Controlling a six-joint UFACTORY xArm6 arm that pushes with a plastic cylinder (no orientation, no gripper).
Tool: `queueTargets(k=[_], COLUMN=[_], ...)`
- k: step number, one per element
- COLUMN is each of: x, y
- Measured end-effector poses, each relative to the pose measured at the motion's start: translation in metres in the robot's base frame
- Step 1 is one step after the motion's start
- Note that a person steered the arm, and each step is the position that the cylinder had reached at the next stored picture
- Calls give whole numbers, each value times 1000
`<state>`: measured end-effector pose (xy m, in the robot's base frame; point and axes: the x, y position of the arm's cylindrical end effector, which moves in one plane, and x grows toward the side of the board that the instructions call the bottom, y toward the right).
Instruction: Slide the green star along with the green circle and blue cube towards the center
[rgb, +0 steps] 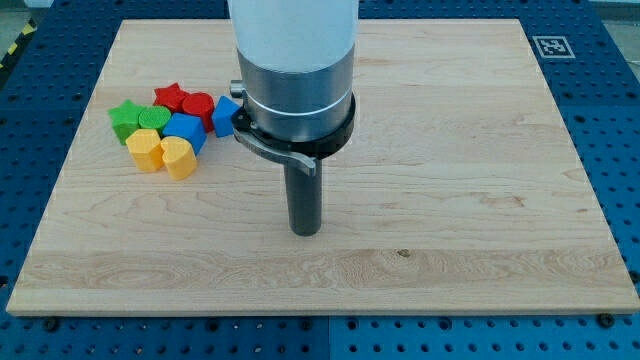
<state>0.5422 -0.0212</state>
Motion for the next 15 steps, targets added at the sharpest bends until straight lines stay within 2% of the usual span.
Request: queueTargets(k=[1, 4, 6, 7, 8, 10, 13, 15], x=[0, -7, -64, -74, -122, -159, -136, -123], y=[-9, -119, -205, -236, -264, -271, -227, -173])
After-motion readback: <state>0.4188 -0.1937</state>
